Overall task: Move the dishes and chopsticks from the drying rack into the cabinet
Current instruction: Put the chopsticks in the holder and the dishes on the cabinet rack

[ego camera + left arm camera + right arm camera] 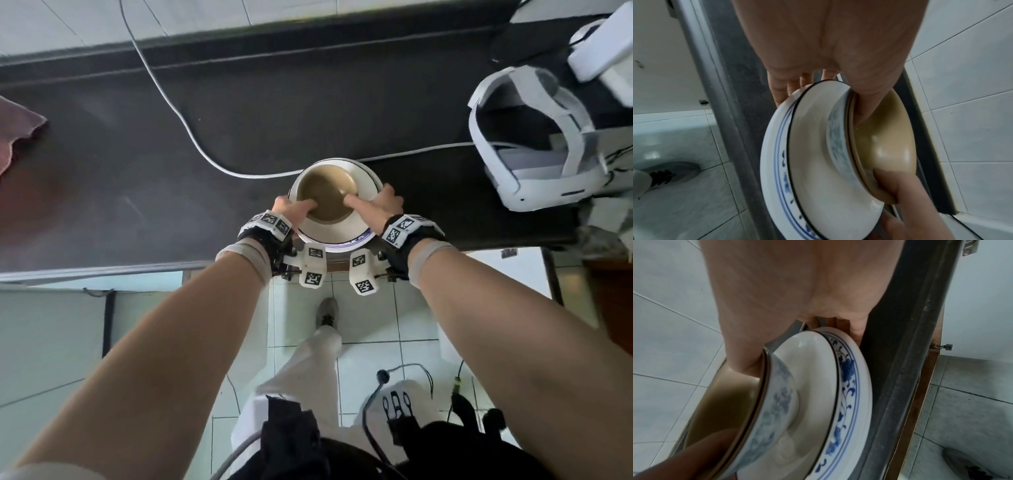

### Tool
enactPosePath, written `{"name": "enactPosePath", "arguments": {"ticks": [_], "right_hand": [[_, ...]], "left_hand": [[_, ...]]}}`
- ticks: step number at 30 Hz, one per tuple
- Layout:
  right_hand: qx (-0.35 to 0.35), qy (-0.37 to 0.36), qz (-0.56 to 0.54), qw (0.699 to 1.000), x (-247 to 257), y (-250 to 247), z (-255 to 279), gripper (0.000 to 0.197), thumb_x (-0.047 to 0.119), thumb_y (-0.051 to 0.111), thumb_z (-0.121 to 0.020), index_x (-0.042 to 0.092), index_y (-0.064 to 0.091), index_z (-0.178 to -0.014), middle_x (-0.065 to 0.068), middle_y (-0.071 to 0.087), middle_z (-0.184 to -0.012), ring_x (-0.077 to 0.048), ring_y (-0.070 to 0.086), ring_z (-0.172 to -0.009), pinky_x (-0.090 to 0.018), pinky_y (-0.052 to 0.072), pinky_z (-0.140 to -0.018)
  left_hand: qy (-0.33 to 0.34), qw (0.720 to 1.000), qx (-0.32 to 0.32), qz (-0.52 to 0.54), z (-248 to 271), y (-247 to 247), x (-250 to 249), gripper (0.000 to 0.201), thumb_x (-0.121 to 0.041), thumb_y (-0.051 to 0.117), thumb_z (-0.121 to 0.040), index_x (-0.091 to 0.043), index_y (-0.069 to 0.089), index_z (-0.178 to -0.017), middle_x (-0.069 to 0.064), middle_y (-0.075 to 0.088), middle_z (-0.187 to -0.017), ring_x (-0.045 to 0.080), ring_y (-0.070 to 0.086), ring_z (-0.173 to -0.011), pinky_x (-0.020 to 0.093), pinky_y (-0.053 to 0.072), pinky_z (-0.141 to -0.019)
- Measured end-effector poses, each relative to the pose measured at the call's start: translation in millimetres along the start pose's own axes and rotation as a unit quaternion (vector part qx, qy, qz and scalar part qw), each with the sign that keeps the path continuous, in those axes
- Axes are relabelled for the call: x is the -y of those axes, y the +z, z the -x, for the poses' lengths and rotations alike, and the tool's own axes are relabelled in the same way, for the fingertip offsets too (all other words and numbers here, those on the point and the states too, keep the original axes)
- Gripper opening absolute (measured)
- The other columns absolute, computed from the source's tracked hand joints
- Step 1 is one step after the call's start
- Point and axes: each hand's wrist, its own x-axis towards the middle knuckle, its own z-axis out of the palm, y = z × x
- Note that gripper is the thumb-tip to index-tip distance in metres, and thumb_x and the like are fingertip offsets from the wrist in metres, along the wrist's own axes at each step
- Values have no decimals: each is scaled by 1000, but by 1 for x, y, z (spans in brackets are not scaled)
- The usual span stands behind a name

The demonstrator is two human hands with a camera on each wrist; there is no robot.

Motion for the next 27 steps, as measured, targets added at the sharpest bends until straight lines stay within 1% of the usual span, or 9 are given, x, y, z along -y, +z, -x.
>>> {"name": "enactPosePath", "arguments": {"ticks": [4,9,11,14,16,18,21,24,27], "right_hand": [[-8,-47,14,999,-9,-5,17,105,54,78,-67,11,30,-149,-17,36,-146,-35,45,-131,-45,43,-107],[10,-114,29,993,-30,-13,59,103,48,83,-68,10,31,-148,-16,36,-146,-32,44,-132,-44,40,-111],[21,-129,49,990,-44,-14,82,102,48,83,-68,10,32,-147,-17,37,-145,-33,44,-131,-45,40,-111],[43,-137,78,986,-68,-11,111,101,50,83,-68,10,33,-146,-17,37,-144,-34,45,-129,-45,41,-110],[65,-135,103,983,-83,-5,125,103,52,82,-68,9,31,-147,-18,37,-145,-34,45,-130,-46,40,-110],[86,-134,121,980,-98,3,136,103,54,81,-69,8,31,-147,-18,38,-147,-35,45,-131,-43,40,-110],[106,-118,135,978,-118,19,141,103,54,80,-71,6,30,-147,-18,37,-148,-35,45,-133,-41,39,-109],[123,-91,130,980,-138,44,137,106,51,80,-72,7,23,-149,-19,28,-151,-36,40,-136,-47,38,-113],[119,-75,136,981,-154,73,123,108,49,80,-72,7,21,-152,-21,28,-152,-37,38,-138,-49,37,-113]], "left_hand": [[-9,999,-25,40,28,3,16,100,-39,75,-35,-13,53,-129,19,72,-112,37,77,-91,60,64,-76],[-3,993,-70,91,103,-1,45,94,-32,80,-44,-15,44,-129,15,67,-116,34,74,-98,57,64,-80],[-15,991,-83,105,136,-1,63,91,-30,79,-46,-10,47,-129,17,67,-117,34,74,-94,53,66,-71],[-26,988,-118,97,166,-1,98,94,-34,77,-39,-6,54,-126,18,67,-118,37,75,-91,33,57,-48],[-39,987,-127,92,179,-1,124,93,-40,73,-29,-6,63,-115,18,69,-118,39,76,-91,39,59,-54],[-55,985,-132,100,184,-2,152,83,-39,72,-26,-7,67,-102,21,69,-120,41,76,-87,54,63,-69],[-81,985,-115,96,193,-5,175,60,-30,77,-35,-11,63,-91,21,64,-128,43,75,-96,71,58,-74],[-109,985,-103,80,187,-10,189,46,-24,75,-47,-10,59,-88,23,63,-129,37,73,-85,65,61,-74],[-129,985,-91,64,164,-13,206,52,-23,76,-51,-7,60,-98,24,62,-130,32,68,-75,48,64,-66]]}}
